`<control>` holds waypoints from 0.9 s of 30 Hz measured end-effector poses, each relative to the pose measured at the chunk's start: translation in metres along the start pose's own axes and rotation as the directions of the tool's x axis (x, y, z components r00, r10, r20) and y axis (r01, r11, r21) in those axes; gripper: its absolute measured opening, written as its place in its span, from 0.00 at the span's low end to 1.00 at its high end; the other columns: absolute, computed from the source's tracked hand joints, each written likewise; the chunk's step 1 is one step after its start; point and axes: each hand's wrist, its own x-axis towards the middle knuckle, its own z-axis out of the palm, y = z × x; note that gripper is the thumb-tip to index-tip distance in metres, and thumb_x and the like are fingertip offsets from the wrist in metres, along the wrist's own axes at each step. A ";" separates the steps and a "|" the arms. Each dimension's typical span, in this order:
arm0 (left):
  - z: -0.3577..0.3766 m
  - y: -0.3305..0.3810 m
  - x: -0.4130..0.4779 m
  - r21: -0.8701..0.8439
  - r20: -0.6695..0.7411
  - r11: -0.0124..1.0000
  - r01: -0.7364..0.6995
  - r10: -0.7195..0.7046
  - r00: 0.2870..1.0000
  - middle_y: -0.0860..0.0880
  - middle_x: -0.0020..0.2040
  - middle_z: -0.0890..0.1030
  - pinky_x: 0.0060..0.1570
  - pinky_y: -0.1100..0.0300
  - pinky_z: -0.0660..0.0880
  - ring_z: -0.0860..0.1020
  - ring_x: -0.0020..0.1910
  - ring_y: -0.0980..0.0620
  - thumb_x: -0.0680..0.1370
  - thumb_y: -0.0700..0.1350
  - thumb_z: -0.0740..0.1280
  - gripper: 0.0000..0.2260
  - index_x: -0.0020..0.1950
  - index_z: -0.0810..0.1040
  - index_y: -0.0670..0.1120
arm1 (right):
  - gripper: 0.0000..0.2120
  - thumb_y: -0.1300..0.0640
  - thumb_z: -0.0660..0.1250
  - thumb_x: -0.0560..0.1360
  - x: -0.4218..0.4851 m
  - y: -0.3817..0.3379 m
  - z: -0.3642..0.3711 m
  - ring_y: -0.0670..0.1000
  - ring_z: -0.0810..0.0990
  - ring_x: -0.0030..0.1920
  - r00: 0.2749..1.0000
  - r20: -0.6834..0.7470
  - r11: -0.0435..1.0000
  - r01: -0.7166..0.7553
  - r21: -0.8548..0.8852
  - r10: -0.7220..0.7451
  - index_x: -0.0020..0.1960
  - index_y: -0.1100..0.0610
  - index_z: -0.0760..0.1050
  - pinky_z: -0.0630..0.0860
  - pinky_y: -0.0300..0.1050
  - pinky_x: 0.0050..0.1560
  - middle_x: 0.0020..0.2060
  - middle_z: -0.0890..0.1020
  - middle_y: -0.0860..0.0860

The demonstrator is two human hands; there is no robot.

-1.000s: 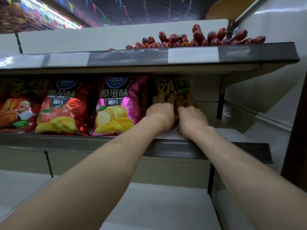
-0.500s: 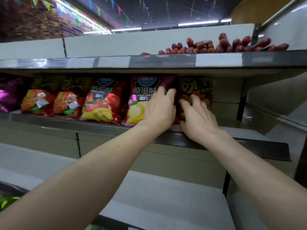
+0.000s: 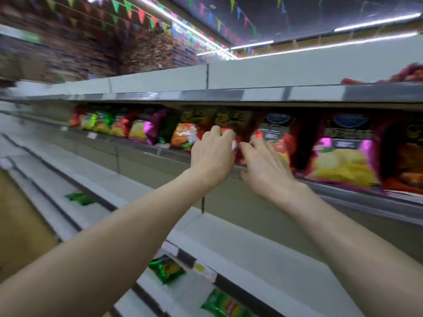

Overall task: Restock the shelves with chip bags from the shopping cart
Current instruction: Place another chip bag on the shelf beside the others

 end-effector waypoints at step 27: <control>-0.110 -0.517 -0.109 0.560 -0.025 0.636 0.531 -0.627 0.778 0.44 0.60 0.70 0.44 0.54 0.65 0.72 0.60 0.42 0.78 0.43 0.66 0.15 0.64 0.69 0.46 | 0.23 0.60 0.61 0.79 0.161 -0.516 0.180 0.58 0.66 0.68 0.765 0.054 0.700 0.555 0.451 -0.641 0.73 0.54 0.62 0.69 0.52 0.62 0.68 0.68 0.57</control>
